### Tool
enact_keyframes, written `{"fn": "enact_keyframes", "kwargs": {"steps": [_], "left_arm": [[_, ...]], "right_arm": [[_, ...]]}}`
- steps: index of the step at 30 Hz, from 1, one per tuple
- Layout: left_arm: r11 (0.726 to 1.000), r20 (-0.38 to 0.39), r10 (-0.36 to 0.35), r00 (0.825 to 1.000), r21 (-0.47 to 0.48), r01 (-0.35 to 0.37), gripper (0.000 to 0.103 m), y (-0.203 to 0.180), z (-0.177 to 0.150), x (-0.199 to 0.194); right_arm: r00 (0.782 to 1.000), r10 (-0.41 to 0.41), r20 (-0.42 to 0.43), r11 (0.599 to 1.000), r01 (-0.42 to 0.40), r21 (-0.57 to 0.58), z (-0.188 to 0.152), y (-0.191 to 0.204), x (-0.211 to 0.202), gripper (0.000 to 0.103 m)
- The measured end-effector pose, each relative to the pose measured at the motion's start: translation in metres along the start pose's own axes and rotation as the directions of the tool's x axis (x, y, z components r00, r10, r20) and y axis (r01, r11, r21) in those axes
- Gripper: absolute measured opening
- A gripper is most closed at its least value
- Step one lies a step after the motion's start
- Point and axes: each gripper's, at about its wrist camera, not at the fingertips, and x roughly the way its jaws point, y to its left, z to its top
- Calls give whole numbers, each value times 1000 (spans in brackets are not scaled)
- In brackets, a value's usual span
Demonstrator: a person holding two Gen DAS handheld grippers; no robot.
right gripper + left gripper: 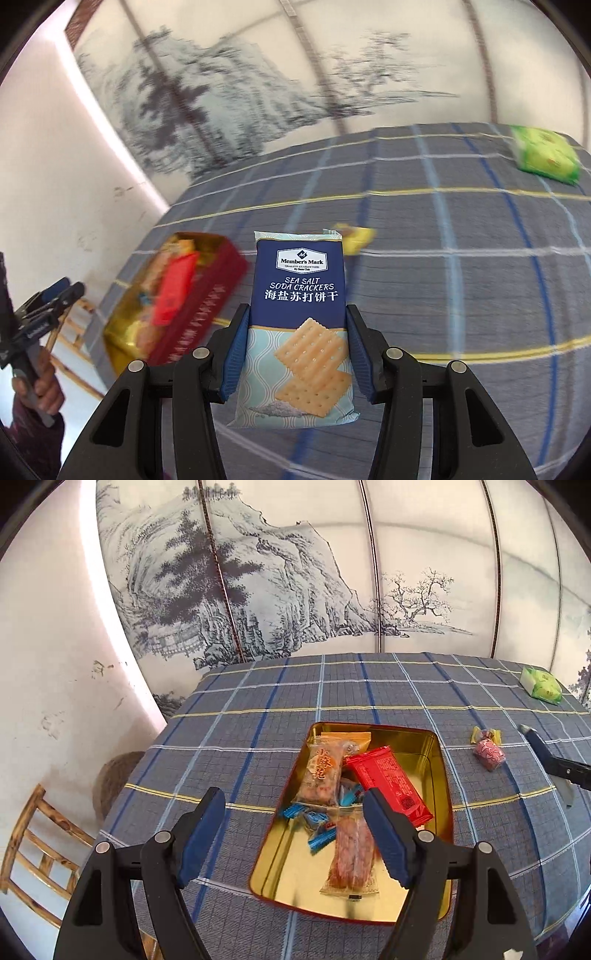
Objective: Organize snacks
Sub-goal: 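Carry the soda cracker pack into the tin and open the right gripper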
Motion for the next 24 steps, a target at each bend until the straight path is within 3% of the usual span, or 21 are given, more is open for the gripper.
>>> {"fn": "enact_keyframes", "kwargs": {"steps": [5,12,20,24], "left_arm": [[999,-17,29,999,-43,-30,74,22,-5,-1],[996,-50,34,998,-87,-38,74,47,-20,2],[993,-61,6,998,-118,-13,74,58,-30,0],[993,-61,-3,998,-117,-4,74,59,-32,0]], "right_arm": [[992,123,-40,991,-125,-56,12,56,27,51],[972,205,-116,973,-215,-89,22,107,67,51],[939,233,-251,920,-297,-256,5,164,106,51],[932,199,-304,885,-304,-352,-6,181,120,51]]}}
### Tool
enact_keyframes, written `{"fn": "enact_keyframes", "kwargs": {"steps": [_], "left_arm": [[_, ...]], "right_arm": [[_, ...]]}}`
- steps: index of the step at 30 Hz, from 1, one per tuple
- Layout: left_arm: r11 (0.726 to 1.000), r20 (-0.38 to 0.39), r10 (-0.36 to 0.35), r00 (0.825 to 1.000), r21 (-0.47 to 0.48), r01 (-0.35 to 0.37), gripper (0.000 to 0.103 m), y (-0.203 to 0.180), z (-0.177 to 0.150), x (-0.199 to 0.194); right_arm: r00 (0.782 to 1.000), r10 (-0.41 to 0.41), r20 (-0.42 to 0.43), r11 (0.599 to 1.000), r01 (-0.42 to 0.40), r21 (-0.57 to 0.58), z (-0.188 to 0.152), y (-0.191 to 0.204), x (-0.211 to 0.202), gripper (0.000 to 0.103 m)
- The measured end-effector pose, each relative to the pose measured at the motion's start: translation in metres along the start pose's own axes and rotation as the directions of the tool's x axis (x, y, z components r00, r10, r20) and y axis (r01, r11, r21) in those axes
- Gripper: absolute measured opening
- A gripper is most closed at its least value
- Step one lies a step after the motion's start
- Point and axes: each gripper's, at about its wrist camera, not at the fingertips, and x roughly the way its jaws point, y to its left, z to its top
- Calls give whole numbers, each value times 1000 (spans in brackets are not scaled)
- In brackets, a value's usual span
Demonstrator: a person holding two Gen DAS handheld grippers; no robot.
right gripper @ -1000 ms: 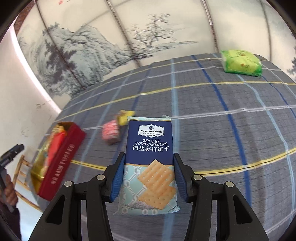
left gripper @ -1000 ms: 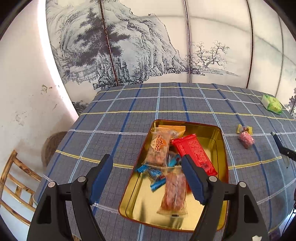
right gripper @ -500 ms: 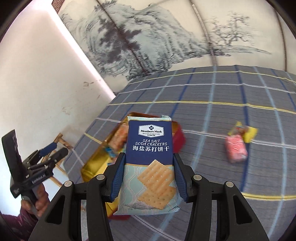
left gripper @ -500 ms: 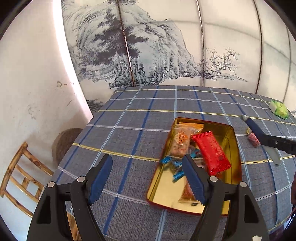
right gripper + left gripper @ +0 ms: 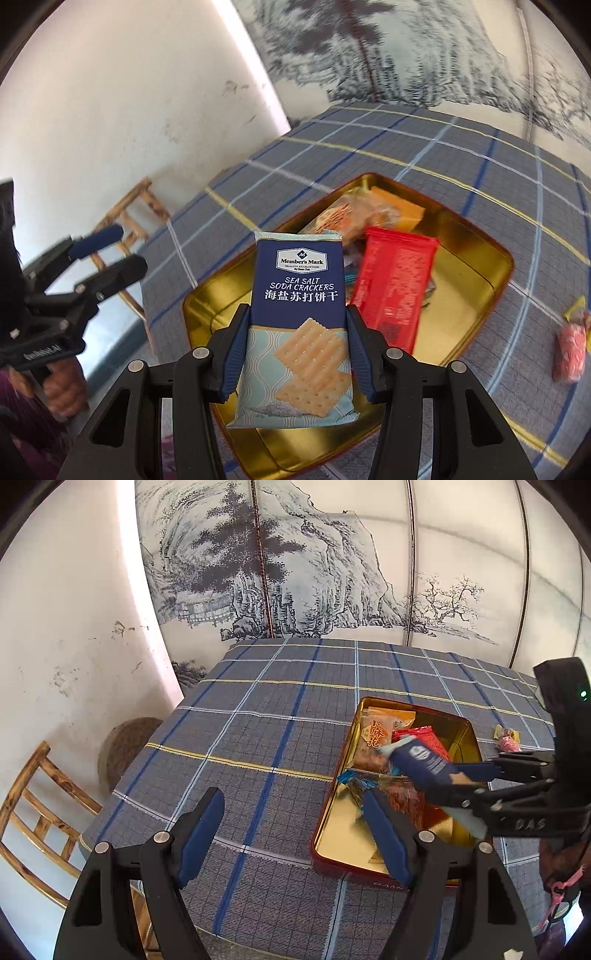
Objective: Organize snacks
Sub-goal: 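Carry the soda cracker pack into the tin and open the right gripper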
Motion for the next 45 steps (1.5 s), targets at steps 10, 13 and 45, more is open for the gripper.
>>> {"fn": "enact_keyframes", "kwargs": {"steps": [10,13,45], "left_arm": [[1000,-20,-29,999,13,29,74,-6,-9,4],[999,-22,-33,999,11,33,74,-7,-9,4],[977,-52,-75,996,198,84,74,-93,-8,1]], "right_arm": [[995,-75,-64,988,66,-136,2,20,33,52],[996,-74,-55,991,67,-117,2,17,33,52],[854,-499,146,804,394,445,-144,-171,-151,71]]}}
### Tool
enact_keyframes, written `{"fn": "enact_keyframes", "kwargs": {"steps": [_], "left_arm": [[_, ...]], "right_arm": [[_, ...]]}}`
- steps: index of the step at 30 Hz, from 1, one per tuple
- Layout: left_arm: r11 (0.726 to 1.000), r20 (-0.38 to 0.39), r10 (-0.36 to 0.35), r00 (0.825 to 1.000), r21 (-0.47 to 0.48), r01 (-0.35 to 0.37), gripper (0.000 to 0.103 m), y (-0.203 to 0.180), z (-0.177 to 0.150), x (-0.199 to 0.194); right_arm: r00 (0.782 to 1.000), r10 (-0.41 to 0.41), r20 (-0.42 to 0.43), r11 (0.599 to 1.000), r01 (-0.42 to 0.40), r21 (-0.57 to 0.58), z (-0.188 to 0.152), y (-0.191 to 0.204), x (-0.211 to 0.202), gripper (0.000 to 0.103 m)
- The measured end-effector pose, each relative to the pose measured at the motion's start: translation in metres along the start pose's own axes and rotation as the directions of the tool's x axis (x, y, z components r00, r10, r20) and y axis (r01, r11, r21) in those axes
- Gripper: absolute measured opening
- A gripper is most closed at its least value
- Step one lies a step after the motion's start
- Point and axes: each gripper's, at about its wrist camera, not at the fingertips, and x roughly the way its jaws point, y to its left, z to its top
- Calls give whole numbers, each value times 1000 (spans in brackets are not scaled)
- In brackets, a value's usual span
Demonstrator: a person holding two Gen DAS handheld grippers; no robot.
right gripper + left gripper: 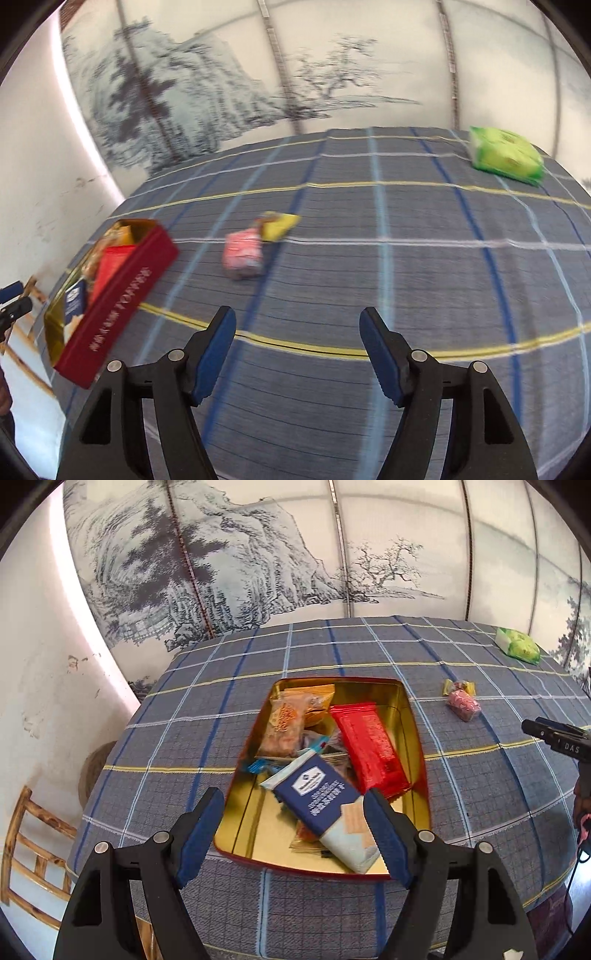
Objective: Organize snacks
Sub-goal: 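Carry the soda cracker pack into the tin and open the right gripper, then move the left gripper toward the pink wrapped candy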
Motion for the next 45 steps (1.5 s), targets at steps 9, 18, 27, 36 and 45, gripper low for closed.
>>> {"fn": "enact_keyframes", "kwargs": {"steps": [9,18,27,36,45], "left_arm": [[994,14,-20,1000,108,19,84,-52,17,-2],[976,11,-47,999,212,43,86,-105,29,3],[960,-13,-67,998,271,68,88,-146,37,14],[945,-38,-74,997,316,82,89,-180,43,26],[945,-100,-86,991,307,113,90,-201,52,49]], "right_arm": [[996,-88,-13,985,89,150,-6,-74,-8,76],[987,-161,-21,968,162,191,-3,-103,-13,84],[978,-210,-15,955,209,211,-1,-123,-17,89],[981,-194,-6,953,190,235,-1,-127,-18,92],[986,-169,-15,958,168,235,0,-126,-17,93]]}}
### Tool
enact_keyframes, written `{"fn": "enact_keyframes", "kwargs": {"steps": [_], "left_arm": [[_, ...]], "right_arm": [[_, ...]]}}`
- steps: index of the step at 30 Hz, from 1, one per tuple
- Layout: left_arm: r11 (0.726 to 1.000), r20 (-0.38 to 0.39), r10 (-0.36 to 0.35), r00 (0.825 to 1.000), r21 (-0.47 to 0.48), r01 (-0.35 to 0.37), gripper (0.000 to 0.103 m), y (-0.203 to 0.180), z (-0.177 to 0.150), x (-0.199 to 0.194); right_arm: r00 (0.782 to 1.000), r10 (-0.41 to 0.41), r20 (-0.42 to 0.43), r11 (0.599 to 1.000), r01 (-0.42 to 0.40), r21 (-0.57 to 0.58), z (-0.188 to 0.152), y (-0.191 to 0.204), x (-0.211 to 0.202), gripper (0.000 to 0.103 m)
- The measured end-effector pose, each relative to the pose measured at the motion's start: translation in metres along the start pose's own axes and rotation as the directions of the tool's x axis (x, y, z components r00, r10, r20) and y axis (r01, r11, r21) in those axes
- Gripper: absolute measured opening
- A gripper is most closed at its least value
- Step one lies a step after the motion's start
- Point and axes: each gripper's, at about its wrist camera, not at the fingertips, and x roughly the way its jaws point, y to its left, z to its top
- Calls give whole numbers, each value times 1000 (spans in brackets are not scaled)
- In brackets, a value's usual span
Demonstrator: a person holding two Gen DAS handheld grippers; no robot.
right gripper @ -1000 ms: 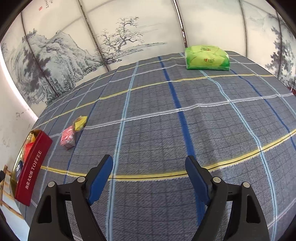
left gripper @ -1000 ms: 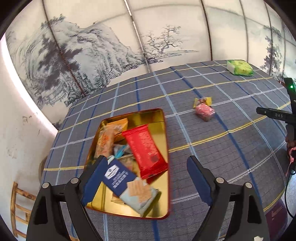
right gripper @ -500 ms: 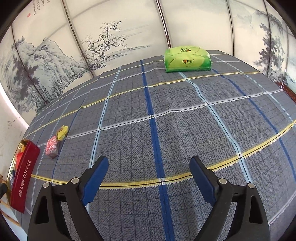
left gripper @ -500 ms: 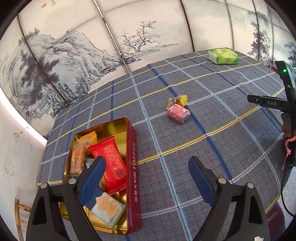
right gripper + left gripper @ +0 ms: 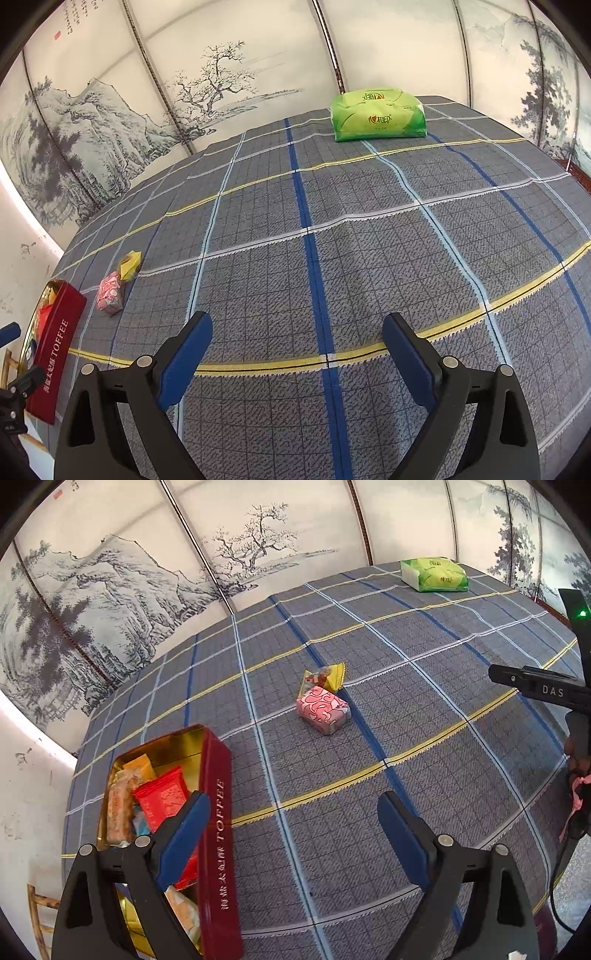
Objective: Organize snacks
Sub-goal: 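Move the left gripper toward the pink wrapped candy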
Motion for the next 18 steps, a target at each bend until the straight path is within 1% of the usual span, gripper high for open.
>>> {"fn": "enact_keyframes", "kwargs": {"steps": [5,10,12,15,18], "left_arm": [[1000,-29,-18,999,-16,18,90,-4,7,11],[999,-41,-38,998,-26,37,90,-5,18,20],[997,-47,-68,997,-41,66,90,-3,26,25],[990,-63,-115,991,-94,109,90,3,39,36],[989,-80,-103,991,-114,94,90,6,49,51]], "right_arm": [[1000,16,-8,1000,-16,4,-1,-1,2,93],[1000,26,-5,1000,-26,9,-1,-2,1,94],[1000,29,-4,1000,-29,11,-1,-2,1,94],[999,36,-5,999,-36,13,-1,-2,1,94],[999,43,-4,999,-42,17,-1,-3,0,94]]}}
